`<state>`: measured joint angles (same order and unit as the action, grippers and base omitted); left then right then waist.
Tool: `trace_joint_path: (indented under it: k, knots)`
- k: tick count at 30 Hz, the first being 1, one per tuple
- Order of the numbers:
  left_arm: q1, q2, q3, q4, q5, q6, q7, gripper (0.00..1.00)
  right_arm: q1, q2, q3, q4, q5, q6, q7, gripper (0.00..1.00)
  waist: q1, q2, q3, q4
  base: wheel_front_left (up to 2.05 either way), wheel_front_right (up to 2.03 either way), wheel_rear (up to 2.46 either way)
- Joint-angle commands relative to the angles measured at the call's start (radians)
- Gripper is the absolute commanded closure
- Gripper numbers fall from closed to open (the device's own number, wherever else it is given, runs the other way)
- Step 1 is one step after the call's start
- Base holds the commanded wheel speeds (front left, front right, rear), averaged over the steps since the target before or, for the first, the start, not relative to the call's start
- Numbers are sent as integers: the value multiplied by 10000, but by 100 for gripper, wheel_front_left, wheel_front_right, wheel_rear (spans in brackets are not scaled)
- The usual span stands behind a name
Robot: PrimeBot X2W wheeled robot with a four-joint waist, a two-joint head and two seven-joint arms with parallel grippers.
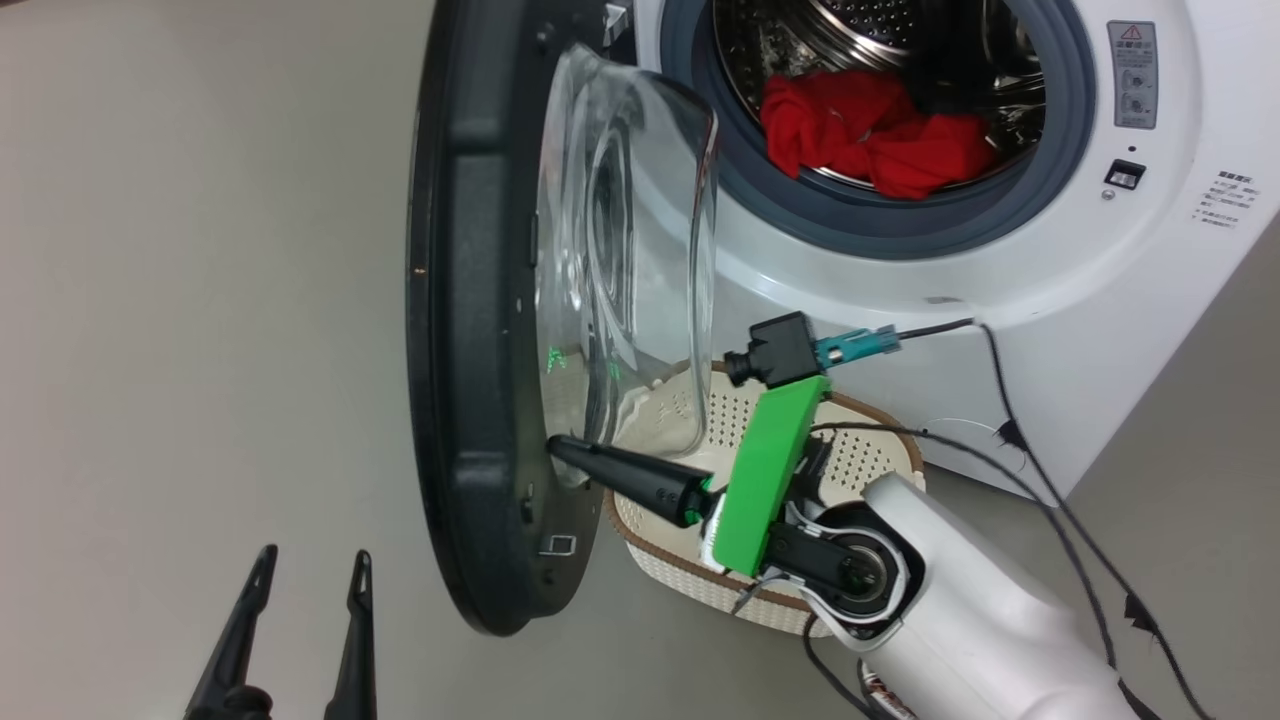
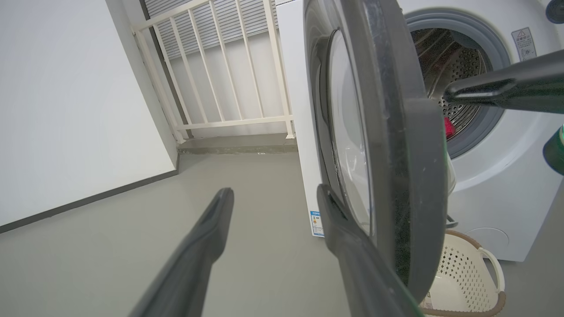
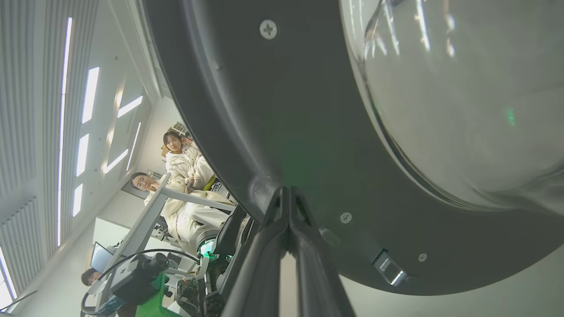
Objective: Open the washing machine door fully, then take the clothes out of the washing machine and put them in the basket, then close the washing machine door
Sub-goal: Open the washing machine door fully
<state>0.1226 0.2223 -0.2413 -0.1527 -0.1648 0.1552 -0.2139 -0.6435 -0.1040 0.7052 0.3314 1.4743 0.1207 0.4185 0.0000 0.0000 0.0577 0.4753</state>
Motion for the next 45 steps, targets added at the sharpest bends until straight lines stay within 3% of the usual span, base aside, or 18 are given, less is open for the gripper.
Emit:
trace_joint_path:
  k: [1, 11, 19, 24, 25, 26, 27, 28, 35, 45]
  knots:
    - [-266, 211, 408, -289, -55, 101, -90, 0, -22, 87, 40, -365, -340, 100, -255, 100, 0, 0, -25, -64, 0, 0, 0]
    - [-117, 309, 517, -415, -148, 261, 61, 0, 803, -589, -252, -856, -3177, 100, -2323, 100, 0, 0, -251, -434, 0, 0, 0]
    - [96, 381, 641, -691, -213, 451, 284, 0, 1914, -573, -1378, -1503, -5095, 100, -2961, 77, 0, 0, -387, -576, 0, 0, 0]
    - [206, 401, 674, -811, -250, 543, 388, 0, 2719, -292, -2320, -2074, -6453, 100, -2978, 51, 0, 0, -442, -666, 0, 0, 0]
    - [222, 402, 677, -827, -262, 554, 401, 0, 2897, -215, -2494, -2198, -6707, 100, -2942, 32, 0, 0, -453, -680, 0, 0, 0]
    - [222, 402, 677, -827, -262, 554, 401, 0, 2897, -215, -2494, -2198, -6707, 100, -2942, 32, 0, 0, -453, -680, 0, 0, 0]
    - [236, 405, 678, -839, -271, 564, 412, 0, 3077, -132, -2666, -2322, -6938, 100, -2901, 6, 0, 0, -468, -691, 0, 0, 0]
    - [248, 404, 681, -851, -286, 573, 421, 0, 3256, -43, -2825, -2451, -7134, 100, -2846, 0, 0, 0, -478, -700, 0, 0, 0]
    - [259, 426, 665, -815, -342, 598, 427, 0, 4331, 396, -3995, -3266, -8507, 100, -2739, 0, 0, 0, -524, -719, 0, 0, 0]
    - [371, 476, 690, -790, -420, 678, 463, 0, 5391, 532, -4990, -4226, -9890, 100, -3044, 0, 0, 0, -613, -766, 0, 0, 0]
